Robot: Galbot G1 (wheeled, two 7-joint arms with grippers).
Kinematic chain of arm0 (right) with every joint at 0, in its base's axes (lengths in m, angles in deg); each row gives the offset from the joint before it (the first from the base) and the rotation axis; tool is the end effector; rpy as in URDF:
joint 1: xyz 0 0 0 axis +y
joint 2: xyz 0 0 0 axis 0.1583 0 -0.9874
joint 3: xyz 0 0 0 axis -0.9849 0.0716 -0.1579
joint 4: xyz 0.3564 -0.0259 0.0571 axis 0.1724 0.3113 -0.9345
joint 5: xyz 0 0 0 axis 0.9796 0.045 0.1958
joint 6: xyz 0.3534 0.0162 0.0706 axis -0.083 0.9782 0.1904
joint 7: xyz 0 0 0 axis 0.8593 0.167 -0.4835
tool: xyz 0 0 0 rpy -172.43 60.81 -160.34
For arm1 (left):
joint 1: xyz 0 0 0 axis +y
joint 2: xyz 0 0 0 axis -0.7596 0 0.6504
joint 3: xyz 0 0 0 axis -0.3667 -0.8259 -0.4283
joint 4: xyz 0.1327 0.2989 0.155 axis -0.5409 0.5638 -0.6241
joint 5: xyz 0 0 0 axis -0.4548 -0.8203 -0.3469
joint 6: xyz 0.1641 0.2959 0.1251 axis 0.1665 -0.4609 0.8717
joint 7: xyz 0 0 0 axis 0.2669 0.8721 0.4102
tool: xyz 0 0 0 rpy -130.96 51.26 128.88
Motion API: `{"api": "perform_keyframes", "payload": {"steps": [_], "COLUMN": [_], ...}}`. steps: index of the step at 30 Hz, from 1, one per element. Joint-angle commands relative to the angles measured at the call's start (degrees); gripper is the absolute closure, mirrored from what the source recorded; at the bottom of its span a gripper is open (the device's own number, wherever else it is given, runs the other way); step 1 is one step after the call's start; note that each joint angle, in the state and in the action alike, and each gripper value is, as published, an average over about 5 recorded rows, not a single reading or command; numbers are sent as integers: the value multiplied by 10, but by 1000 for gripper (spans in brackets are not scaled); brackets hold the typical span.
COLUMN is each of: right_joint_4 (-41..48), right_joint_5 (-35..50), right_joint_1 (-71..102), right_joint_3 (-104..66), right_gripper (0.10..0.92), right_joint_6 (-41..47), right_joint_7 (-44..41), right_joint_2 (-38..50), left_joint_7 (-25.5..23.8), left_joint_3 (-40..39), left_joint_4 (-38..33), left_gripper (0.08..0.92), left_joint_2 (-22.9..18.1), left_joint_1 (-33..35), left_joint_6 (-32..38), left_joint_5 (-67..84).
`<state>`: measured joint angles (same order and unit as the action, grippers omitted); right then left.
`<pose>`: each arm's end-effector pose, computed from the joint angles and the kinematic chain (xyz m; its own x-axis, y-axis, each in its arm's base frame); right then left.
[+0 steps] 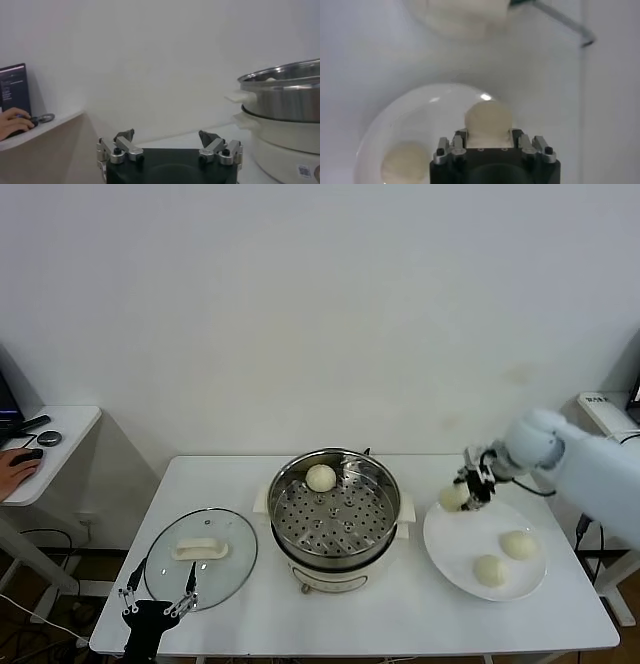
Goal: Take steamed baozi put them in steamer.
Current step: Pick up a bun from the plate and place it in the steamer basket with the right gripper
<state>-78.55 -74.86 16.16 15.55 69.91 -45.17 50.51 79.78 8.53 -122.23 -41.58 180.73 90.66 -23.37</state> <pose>0.5167 -0.1096 -0.0472 -0.3159 -0.2218 0.9225 -0.9363 -0.0844 -0.3410 0.1171 0.0959 -0.3556 -0.9988 -0.0387 0.0311 -0.0307 0.9738 0.2254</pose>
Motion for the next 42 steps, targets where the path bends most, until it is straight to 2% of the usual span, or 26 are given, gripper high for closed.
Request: {"api": "perform_keyframes", "payload": {"steps": [1, 7, 15, 23, 42], "right_joint_4": [-107, -90, 22, 71, 124], "right_joint_5": [225, 308, 309, 280, 259], "right_joint_1": [-260, -206, -117, -60, -30], "right_joint_3": [178, 187, 179, 183, 173], "right_gripper": [483, 475, 474, 469, 463], "right_joint_6": [119, 199, 208, 209, 207], "right_joint_7": [57, 143, 186, 180, 178], "right_joint_2": [-99, -227, -352, -378, -407], "left_joint_7": [1, 2, 5, 5, 5], "left_joint_3": [0, -2, -11, -9, -3], "left_joint_4": [0, -1, -26, -37, -35], "left_gripper": [177, 177, 177, 177, 177], "left_joint_2": [1, 0, -13, -15, -13], "left_joint_1": [-2, -9, -17, -14, -8], "left_joint_6": [-1, -2, -11, -13, -8], "left_joint_5": [8, 10, 3, 1, 1]}}
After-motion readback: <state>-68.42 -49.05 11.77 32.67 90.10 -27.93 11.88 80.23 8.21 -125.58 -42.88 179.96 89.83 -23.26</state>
